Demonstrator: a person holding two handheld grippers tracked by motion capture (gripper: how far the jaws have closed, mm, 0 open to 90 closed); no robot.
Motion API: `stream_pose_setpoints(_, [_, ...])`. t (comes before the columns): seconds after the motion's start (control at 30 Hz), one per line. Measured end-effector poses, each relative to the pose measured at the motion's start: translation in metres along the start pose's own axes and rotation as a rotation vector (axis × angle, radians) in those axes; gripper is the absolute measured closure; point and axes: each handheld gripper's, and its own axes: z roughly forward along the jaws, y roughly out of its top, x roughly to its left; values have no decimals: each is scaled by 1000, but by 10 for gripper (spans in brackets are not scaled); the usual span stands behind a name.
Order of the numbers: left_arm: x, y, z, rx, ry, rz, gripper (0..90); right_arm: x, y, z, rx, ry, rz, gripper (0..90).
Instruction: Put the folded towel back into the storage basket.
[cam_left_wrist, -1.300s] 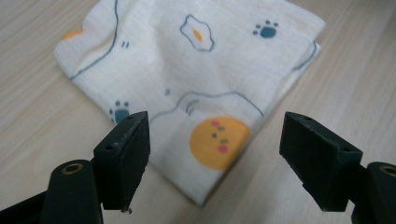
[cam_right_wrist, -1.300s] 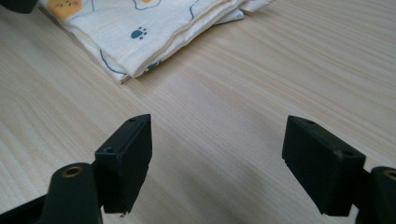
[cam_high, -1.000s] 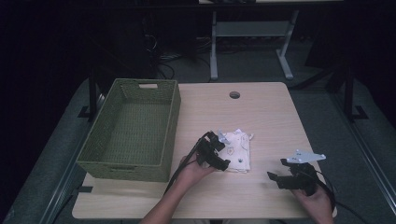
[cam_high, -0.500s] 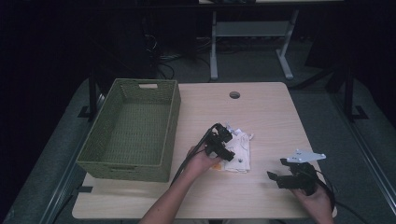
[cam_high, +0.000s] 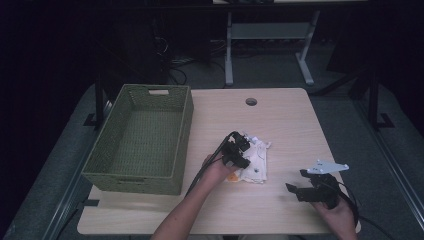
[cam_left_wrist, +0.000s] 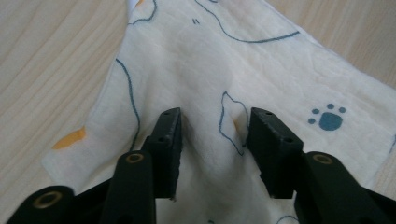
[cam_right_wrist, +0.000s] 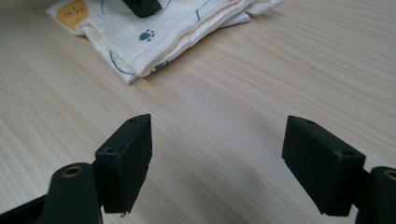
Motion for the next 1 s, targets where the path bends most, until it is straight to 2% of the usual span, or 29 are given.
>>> stream_pose_setpoints(0.2, [0,2,0,9,-3,18,746,1,0,2,6,-4,-2,238])
stream_pose_setpoints(0.3, [2,2,-1,8,-4,17,796,1,0,1,5,-4,0,238])
stream_pose_setpoints(0.43, [8,0,-2,3,-32,-13,818,-1,0,1,4,-6,4,238])
stream_pose_setpoints(0.7, [16,-1,-10,-12,-54,-43,823,-3,-1,-2,-12,-4,21,238])
stream_pose_setpoints(0.73, [19,-2,-15,-23,-67,-55,823,-4,-1,-2,-15,-5,26,238])
stream_pose_setpoints(0.87, [23,-4,-24,-35,-73,-64,823,-5,-1,-2,-15,-7,27,238])
stream_pose_setpoints(0.93, [27,-4,-36,-50,-80,-61,822,-5,-2,-1,-11,-8,28,238])
stream_pose_setpoints(0.97, [27,-4,-36,-50,-80,-61,822,-5,-2,-2,-12,-8,30,238])
stream_pose_setpoints(1.0, [27,-4,-44,-71,-89,-65,822,-5,-2,-2,-14,-8,33,238])
